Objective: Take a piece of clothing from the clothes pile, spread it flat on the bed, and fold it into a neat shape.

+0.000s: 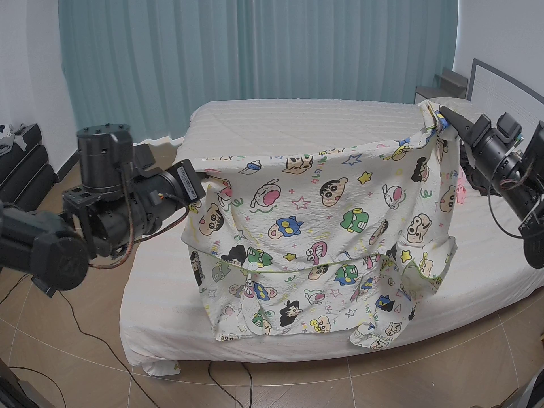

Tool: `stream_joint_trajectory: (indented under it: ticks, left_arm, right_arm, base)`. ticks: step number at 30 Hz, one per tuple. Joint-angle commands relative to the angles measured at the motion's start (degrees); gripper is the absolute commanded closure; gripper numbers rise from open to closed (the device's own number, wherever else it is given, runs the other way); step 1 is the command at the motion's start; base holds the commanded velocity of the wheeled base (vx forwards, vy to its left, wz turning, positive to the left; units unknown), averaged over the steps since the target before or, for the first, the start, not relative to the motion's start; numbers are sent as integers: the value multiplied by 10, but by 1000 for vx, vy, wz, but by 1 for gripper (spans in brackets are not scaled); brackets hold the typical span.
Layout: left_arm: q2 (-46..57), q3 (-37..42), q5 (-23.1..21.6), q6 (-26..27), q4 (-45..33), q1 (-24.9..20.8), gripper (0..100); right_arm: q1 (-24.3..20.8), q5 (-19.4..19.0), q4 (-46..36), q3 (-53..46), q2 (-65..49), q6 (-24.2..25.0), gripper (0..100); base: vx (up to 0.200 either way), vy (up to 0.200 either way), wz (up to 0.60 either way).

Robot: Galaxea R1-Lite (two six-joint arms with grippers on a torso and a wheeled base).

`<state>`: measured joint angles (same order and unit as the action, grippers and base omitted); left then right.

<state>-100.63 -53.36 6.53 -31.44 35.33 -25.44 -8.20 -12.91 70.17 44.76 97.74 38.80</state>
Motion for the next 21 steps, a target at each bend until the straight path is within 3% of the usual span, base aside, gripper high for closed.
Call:
stream_joint_trajectory:
  ticks: [1, 10, 13, 20, 21]
  left_arm:
    - [-108, -61, -3, -4, 0, 24, 100]
    - [-178, -105, -3, -5, 0, 34, 100]
    - [-184, -107, -2, -5, 1, 35, 100]
    - [-209, -108, -1, -10, 11, 33, 100]
    - [-214, -108, 1, -30, 12, 29, 100]
  right_arm:
    - [21, 1, 11, 43, 98, 0, 100]
    - [32, 5, 11, 80, 155, 0, 100]
    - [33, 9, 11, 86, 163, 0, 100]
    - [41, 28, 11, 104, 194, 0, 100]
    - [41, 28, 12, 103, 196, 0, 100]
  base:
    - [200, 200, 0]
    - [200, 200, 0]
    - [200, 0, 0]
    - [0, 0, 0]
    - [0, 0, 0]
